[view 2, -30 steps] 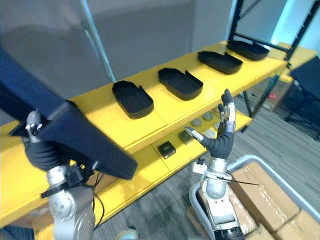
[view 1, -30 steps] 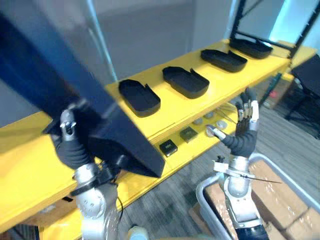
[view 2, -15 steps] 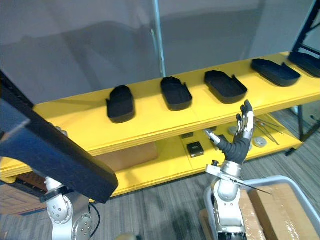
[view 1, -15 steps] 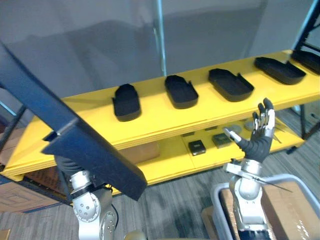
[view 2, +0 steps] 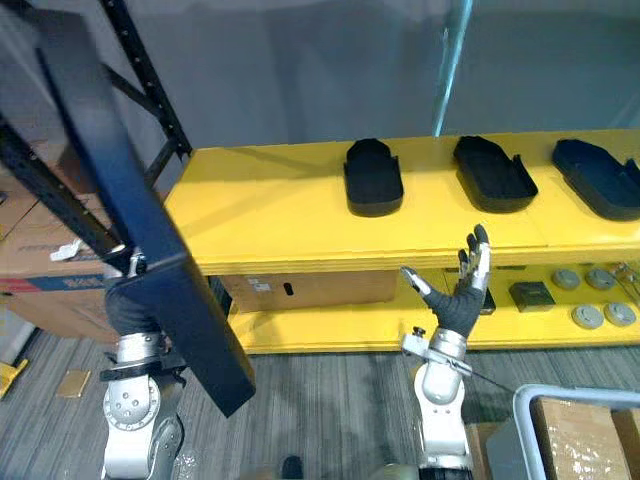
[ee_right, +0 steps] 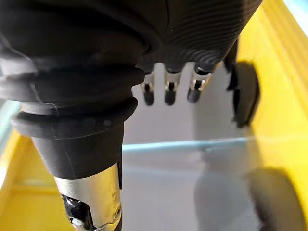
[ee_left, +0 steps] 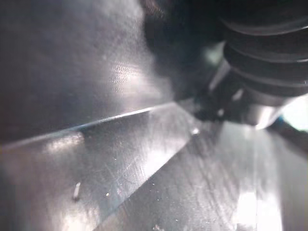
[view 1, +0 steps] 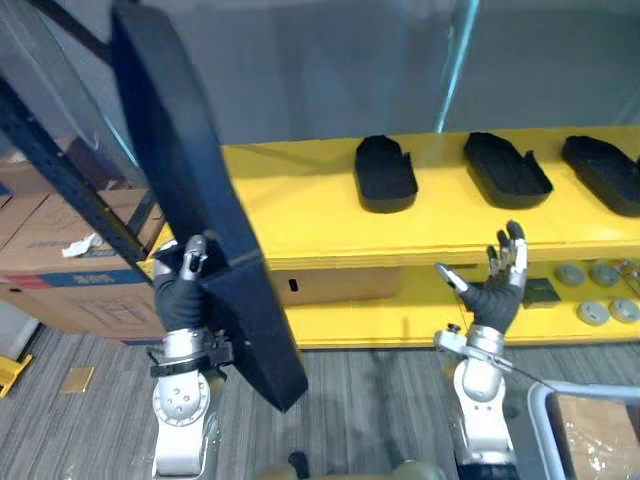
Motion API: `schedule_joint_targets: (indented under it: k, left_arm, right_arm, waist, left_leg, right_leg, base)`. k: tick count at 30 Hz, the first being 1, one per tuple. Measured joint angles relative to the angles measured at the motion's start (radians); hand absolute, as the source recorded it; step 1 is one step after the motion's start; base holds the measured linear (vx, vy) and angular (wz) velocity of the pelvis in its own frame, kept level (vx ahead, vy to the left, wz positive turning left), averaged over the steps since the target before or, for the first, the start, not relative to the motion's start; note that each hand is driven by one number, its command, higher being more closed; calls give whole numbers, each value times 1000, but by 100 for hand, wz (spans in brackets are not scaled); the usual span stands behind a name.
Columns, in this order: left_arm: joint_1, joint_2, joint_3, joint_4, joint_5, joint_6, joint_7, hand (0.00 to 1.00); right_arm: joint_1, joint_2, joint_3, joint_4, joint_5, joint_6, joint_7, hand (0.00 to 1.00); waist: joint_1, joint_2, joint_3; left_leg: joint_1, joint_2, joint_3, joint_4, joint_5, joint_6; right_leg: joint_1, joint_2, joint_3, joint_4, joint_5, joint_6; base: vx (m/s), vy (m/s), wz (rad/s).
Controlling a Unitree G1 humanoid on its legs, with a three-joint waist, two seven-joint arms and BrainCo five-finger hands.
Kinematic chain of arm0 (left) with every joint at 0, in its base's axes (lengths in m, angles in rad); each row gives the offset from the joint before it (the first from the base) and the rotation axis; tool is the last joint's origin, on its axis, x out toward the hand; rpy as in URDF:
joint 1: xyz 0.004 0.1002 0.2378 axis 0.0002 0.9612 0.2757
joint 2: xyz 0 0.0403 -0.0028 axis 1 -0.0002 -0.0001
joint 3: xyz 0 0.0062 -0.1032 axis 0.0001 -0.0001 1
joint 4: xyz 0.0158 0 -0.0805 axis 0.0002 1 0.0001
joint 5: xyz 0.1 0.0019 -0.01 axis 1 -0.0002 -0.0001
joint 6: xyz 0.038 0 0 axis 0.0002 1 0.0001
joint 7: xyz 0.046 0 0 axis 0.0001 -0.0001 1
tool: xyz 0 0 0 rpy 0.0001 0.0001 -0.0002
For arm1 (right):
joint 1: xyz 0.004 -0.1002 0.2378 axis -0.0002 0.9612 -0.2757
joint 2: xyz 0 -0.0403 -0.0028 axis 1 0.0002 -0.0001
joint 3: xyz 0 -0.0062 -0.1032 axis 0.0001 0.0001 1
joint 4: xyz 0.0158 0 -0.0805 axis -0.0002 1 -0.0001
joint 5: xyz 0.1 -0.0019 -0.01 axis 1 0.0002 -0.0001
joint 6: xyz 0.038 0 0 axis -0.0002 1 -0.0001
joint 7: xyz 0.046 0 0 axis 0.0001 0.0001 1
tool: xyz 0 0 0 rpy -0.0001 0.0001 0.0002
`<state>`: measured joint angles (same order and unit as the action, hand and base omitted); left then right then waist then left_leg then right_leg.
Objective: Walk over and take plastic housings, then place them on the shelf
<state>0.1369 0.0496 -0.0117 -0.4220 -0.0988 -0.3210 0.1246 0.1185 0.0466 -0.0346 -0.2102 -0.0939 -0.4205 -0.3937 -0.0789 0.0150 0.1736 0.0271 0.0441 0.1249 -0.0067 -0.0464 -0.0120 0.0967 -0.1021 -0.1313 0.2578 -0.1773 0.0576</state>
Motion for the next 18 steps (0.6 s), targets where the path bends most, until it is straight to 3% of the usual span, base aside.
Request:
schedule_joint_targets:
  k: [1, 2, 4, 7, 11, 13, 15, 16, 18]
  left_arm:
    - [5, -6, -7, 2, -1, 3, 0, 100]
    - [19, -30, -19, 10, -1, 5, -1, 100]
    - [58, -62, -45, 10, 1, 12, 2, 100]
    - [68, -66, -102, 5, 21, 23, 0, 100]
    - [69, -60, -115, 5, 30, 19, -3, 100]
    - [70, -60, -105, -10, 30, 12, -9, 100]
    - [68, -60, -84, -38, 31, -7, -9, 100]
    - [55, -60, -78, -44, 31, -15, -8, 100]
    - [57, -68, -89, -35, 46, -14, -1, 100]
  right_arm:
    - [4, 0, 0, -18, -1, 0, 3, 0]
    - [3, -4, 1, -43, -1, 0, 6, 0]
    - [20, -5, 10, -57, -3, -1, 5, 0]
    - [33, 1, 9, -60, 5, 0, 4, 0]
    - [39, 23, -17, -61, 1, -25, -9, 0]
    - [38, 23, -29, -64, 12, -50, -23, 0]
    - [31, 26, -33, -82, 34, -61, -20, 0]
    - [27, 27, -35, -104, 46, -63, -22, 0]
    - [13, 25, -33, -102, 53, -64, -23, 0]
  waist:
    - [2, -10, -6]
    - [11, -3, -9]
    - [13, 26, -19]
    - [11, 38, -28]
    - [29, 1, -13]
    - [39, 1, -18]
    - [46, -23, -12]
    - [49, -31, -9]
    - [46, -33, -8]
  left_leg:
    - [-12, -5, 11, 2, 5, 2]
    - [-26, -1, 28, 13, 34, -10]
    - [-29, 1, 36, -6, 67, -18]
    - [-27, -1, 44, -4, 81, -27]
    - [-78, 5, 89, 215, 17, 34]
    - [-76, 9, 123, 215, 14, 38]
    - [-78, 5, 172, 221, -22, 44]
    - [-126, 44, 212, 324, -69, 53]
    - [-170, 150, 216, 418, -67, 23]
  right_leg:
    - [-1, 25, -7, -49, -14, -16]
    - [22, 44, -6, -113, -11, -13]
    - [27, 50, -9, -141, 8, -16]
    - [43, 46, -31, -142, 5, -10]
    - [117, 31, -44, -102, -8, -14]
    - [112, 31, -33, -67, -19, -25]
    - [114, 11, 3, -65, -46, -36]
    - [120, -4, 18, -67, -73, -32]
    - [144, -28, 23, -63, -93, -21]
  base:
    - [32, -130, 26]
    - [10, -71, 1]
    - [79, -24, 1]
    - [143, -25, 21]
    - [109, 5, 53]
    - [50, 52, 46]
    - [39, 73, 33]
    - [56, 61, 19]
    - [72, 112, 5]
